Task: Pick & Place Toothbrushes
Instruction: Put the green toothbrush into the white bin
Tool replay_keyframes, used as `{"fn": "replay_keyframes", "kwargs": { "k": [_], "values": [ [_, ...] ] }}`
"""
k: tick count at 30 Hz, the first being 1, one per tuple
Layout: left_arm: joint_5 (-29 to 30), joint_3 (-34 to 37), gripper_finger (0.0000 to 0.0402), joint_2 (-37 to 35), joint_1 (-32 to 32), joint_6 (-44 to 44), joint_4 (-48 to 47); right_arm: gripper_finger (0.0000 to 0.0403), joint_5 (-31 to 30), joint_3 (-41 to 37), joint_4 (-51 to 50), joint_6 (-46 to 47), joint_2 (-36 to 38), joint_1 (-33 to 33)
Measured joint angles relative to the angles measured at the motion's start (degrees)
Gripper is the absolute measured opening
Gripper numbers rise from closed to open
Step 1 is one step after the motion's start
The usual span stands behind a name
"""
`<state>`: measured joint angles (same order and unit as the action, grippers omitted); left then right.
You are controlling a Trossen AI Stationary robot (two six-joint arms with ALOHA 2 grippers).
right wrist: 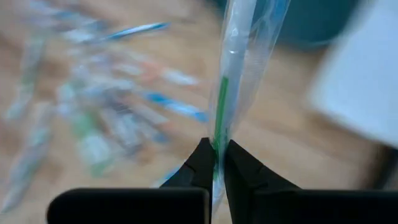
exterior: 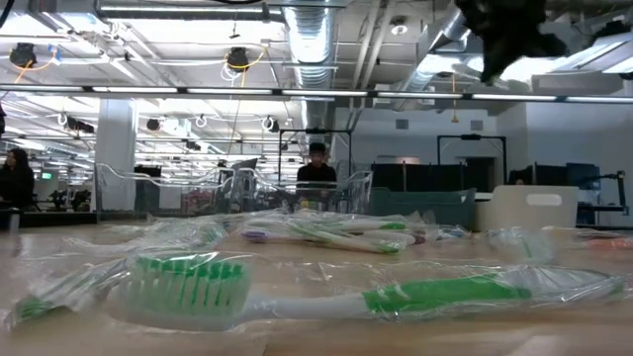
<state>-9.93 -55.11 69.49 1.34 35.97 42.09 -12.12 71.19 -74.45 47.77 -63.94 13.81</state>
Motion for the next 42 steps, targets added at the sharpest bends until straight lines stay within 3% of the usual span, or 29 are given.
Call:
{"fn": "replay_keyframes", "kwargs": {
  "k": [11,16,20,32,42],
  "values": [
    [1.2,0.0,0.0002,0.0,0.0,-0.1,-0.1,0.001,0.6,0.0,-1.6,-31.2,-4.4,27.4],
    [5.1,0.0,0.0002,0.0,0.1,-1.6,-0.1,0.001,3.2,0.0,-1.6,-44.9,-10.3,35.7],
    [9.2,0.0,0.0002,0.0,1.6,-2.5,-0.1,0.001,3.3,-0.1,-1.1,-48.7,-14.3,39.9],
    [15.9,0.0,0.0002,0.0,3.7,-4.4,0.3,0.001,4.8,-3.4,5.3,-50.8,-15.1,43.2],
    [16.1,0.0,0.0002,0.0,7.8,-2.3,0.4,0.001,4.7,-4.4,6.3,-49.3,-15.1,42.6]
  ]
}}
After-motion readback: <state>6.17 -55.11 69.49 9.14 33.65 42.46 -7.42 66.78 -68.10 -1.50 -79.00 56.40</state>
